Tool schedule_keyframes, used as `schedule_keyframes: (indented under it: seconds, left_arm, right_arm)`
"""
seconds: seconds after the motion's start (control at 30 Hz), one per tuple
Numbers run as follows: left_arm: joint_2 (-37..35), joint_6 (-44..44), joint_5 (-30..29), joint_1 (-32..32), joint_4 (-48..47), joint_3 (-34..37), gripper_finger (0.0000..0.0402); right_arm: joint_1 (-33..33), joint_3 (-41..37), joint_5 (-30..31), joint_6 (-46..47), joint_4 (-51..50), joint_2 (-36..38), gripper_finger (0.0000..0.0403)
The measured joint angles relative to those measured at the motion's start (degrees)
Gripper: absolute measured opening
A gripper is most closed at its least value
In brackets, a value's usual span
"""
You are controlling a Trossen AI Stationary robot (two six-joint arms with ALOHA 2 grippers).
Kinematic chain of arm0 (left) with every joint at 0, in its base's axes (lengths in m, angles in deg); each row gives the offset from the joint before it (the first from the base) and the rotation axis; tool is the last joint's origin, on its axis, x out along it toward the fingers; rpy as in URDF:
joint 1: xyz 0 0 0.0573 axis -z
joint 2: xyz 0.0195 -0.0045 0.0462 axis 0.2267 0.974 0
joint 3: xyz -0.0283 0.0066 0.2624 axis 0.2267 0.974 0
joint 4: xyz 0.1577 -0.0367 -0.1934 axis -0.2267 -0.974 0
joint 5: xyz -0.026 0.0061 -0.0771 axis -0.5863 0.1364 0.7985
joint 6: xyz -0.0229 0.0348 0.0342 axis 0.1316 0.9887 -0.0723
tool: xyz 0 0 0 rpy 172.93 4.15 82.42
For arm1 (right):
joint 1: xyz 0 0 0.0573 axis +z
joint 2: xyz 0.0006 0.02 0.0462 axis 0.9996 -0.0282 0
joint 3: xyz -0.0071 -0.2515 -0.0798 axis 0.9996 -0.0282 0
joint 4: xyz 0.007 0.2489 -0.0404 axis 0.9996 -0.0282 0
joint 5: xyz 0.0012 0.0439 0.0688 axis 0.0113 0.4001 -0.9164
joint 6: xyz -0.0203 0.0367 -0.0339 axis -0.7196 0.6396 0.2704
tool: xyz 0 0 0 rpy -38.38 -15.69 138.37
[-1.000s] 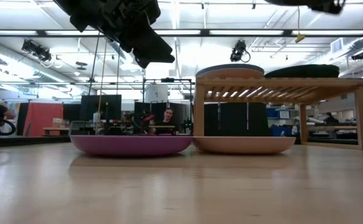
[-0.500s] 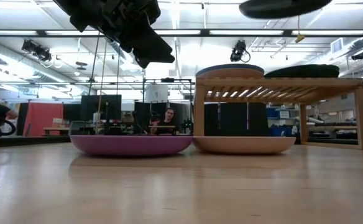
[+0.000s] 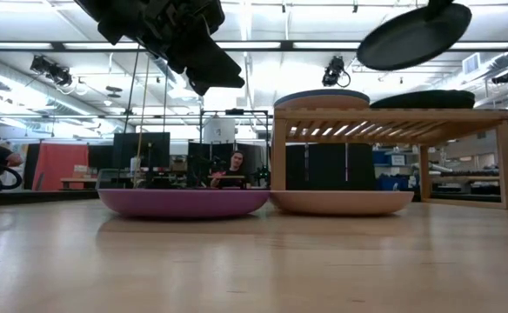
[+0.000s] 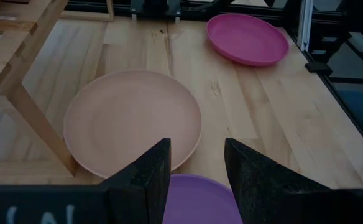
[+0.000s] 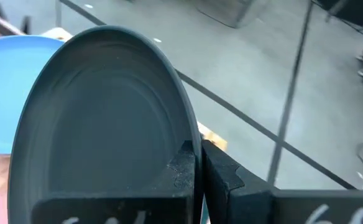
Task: Place and stack plates onto a shelf
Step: Stack the black plate on top of the other dark blue plate on the shelf
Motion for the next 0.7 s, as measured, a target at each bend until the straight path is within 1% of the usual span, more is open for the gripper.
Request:
schedule_keyframes:
  seconds: [0.3, 0.47, 0.7]
  left_arm:
    - [0.0, 0.0, 0.0, 0.0, 0.0, 0.0, 0.0157]
    - [0.0, 0.0, 0.0, 0.0, 0.0, 0.0, 0.0157]
    - [0.0, 0.0, 0.0, 0.0, 0.0, 0.0, 0.0157]
  right_arm:
    - [-8.0, 0.0, -0.1, -1.1, -0.2, 0.0, 0.0018]
    - [-11.4, -0.2, -3.0, -1.1, -0.1, 0.0, 0.0018]
    - [-16.3, -5.3, -3.1, -1.1, 0.7, 0.2, 0.0018]
